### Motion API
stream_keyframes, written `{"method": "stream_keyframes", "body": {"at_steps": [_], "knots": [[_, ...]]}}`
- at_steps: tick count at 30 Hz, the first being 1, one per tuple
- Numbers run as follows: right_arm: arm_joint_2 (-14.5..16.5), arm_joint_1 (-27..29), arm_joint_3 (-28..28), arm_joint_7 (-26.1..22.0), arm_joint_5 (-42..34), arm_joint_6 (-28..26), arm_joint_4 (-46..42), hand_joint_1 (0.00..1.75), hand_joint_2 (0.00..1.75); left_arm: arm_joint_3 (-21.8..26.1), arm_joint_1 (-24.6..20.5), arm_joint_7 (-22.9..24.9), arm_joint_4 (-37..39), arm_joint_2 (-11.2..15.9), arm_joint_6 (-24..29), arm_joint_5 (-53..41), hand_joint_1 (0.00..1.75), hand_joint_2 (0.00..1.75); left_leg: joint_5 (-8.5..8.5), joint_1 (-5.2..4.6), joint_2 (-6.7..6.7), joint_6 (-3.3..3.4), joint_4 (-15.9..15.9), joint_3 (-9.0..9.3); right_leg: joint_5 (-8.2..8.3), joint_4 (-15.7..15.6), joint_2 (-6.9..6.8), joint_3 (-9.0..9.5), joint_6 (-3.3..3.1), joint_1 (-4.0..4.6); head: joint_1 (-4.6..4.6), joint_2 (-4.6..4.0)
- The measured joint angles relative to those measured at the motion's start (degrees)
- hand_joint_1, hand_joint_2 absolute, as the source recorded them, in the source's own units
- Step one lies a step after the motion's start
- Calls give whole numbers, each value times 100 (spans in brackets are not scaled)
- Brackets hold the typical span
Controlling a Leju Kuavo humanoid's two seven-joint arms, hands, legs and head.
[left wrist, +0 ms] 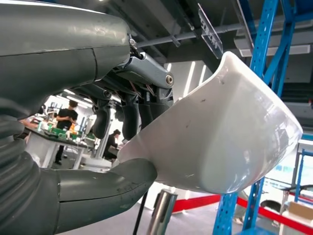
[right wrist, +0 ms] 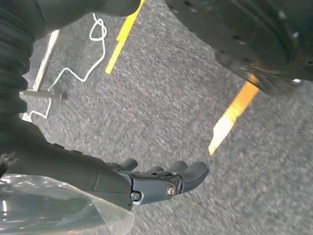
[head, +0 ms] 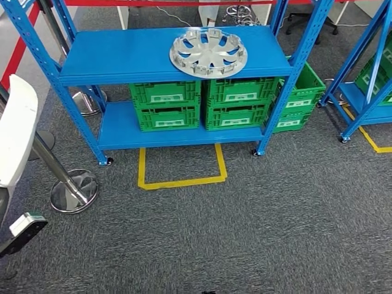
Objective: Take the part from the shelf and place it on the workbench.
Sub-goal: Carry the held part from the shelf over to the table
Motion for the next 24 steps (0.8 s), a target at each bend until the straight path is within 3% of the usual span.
{"method": "stream_keyframes", "body": {"at_steps": [1,2,3,5,6,7,8,9,11,13,14,15,16,17,18,20,22,24], "knots": [[0,-4,-1,1,3,5,2,0,175,1,0,0,0,-1,-4,6,117,175,72,-17,-1,-3,13,-106,176,-83,1,173,-25,5,1,0],[0,-9,-2,2,7,9,4,0,175,1,-1,0,-1,-2,-7,10,117,175,140,-31,-1,-8,27,-202,345,-353,2,439,-62,16,-1,0],[-4,-19,-4,4,13,10,10,0,175,2,-1,0,-2,-2,-9,15,117,175,200,-44,-2,-19,43,-277,402,-772,5,782,-110,34,-2,0],[-11,-50,-8,7,25,13,21,0,175,6,-7,0,-5,-2,-10,22,117,175,317,-56,7,-57,62,-360,262,-1645,9,1384,-172,71,-9,0],[-15,-64,-10,7,29,14,25,0,175,9,-13,0,-6,-2,-12,25,117,175,376,-50,15,-86,59,-377,176,-1900,12,1529,-189,91,-9,0],[-15,-72,-10,9,30,16,28,0,175,11,-17,0,-7,-1,-14,27,117,175,437,-43,19,-120,51,-389,168,-2014,12,1558,-200,102,-9,0],[-13,-73,-9,11,29,20,30,0,175,13,-16,0,-8,1,-15,28,117,175,462,-29,12,-154,50,-408,220,-2012,4,1500,-228,101,-3,0],[-11,-71,-8,13,30,23,32,0,175,14,-11,0,-8,1,-18,30,117,175,374,-19,0,-191,93,-438,285,-2016,-8,1446,-267,94,-8,0],[-6,-67,-4,14,36,28,36,0,175,17,-1,0,-9,2,-22,44,117,175,-152,7,-24,-261,461,-528,438,-2022,-40,1301,-342,71,-26,0],[-4,-70,-4,15,46,30,39,0,175,19,-3,0,-8,-1,-27,69,117,175,-756,41,-28,-321,1179,-614,584,-1991,-54,1142,-366,73,-44,0],[-2,-72,-4,16,51,31,39,0,175,18,-3,0,-8,-2,-32,81,117,175,-854,57,-28,-344,1496,-622,653,-1959,-56,1044,-359,71,-48,0],[-1,-74,-4,18,55,33,39,0,175,17,-4,0,-7,-2,-37,91,117,175,-803,71,-28,-364,1686,-576,717,-1911,-57,933,-347,67,-48,0],[0,-74,-4,23,58,34,39,0,175,16,-6,0,-7,-2,-40,100,117,175,-646,84,-28,-379,1672,-449,770,-1853,-58,801,-330,60,-49,0],[0,-74,-4,28,60,35,39,0,175,16,-9,0,-8,-2,-44,116,117,175,-474,98,-28,-390,1456,-231,815,-1787,-58,677,-308,52,-49,0],[0,-74,-5,33,65,36,39,0,175,15,-18,-6,-8,-2,-44,141,117,175,-406,108,-29,-394,1089,48,848,-1723,-56,565,-283,50,-49,0],[0,-78,-6,38,83,39,40,0,175,14,-38,-40,-9,-2,-42,212,117,175,-504,97,-33,-345,334,527,913,-1625,-52,414,-220,57,-42,0],[0,-79,-6,41,103,44,40,0,175,9,-49,-88,-9,-2,-38,284,117,175,-605,61,-34,-248,49,643,1003,-1611,-52,355,-147,57,-38,0],[-1,-71,-5,43,111,46,42,0,175,1,-58,-116,-9,-5,-36,338,117,175,-512,64,-16,-145,25,562,1018,-1591,-41,300,-79,37,-39,0]]}}
